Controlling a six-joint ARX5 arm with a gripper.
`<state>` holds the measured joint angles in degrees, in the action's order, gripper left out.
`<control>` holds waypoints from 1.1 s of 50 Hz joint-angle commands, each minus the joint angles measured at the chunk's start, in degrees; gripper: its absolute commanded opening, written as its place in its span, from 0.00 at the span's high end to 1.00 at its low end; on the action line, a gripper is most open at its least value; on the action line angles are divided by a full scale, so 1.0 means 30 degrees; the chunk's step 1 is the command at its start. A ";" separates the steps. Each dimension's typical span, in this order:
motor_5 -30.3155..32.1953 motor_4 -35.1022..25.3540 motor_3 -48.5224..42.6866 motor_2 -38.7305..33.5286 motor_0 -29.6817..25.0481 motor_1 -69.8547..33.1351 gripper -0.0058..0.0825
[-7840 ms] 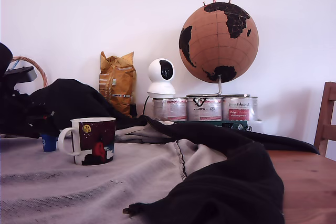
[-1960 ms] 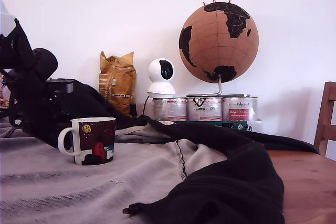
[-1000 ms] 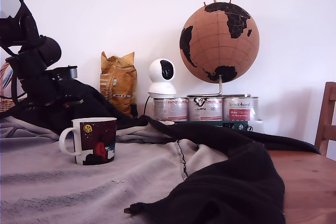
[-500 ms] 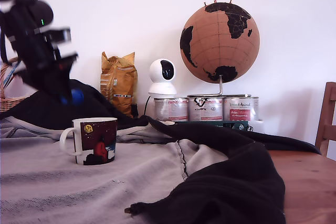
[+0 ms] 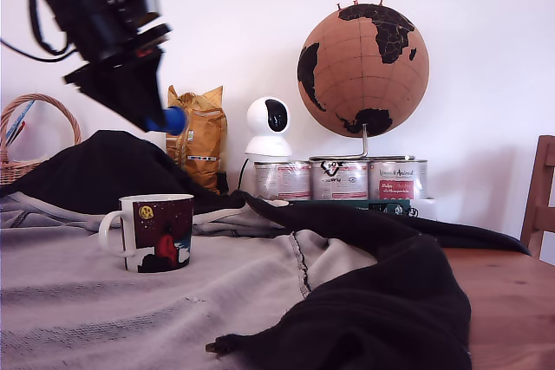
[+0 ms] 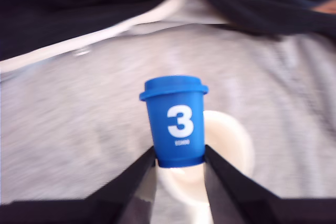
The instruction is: Pick the blue coffee capsule and place it inside the red coffee cup
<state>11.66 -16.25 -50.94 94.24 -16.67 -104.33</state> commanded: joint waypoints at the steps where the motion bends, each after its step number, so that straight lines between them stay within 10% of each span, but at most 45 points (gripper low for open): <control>1: -0.0131 0.0357 -0.0029 -0.0204 -0.0306 0.0160 0.75; 28: -0.0393 0.1639 -0.1960 -0.0204 -0.0619 0.0160 0.74; 40: -0.0554 0.2506 -0.2484 -0.0204 -0.0546 0.0153 0.50; 55: -0.0546 0.2514 -0.2601 -0.0204 -0.0481 0.0146 0.52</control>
<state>10.44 -8.84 -58.76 94.24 -18.33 -104.33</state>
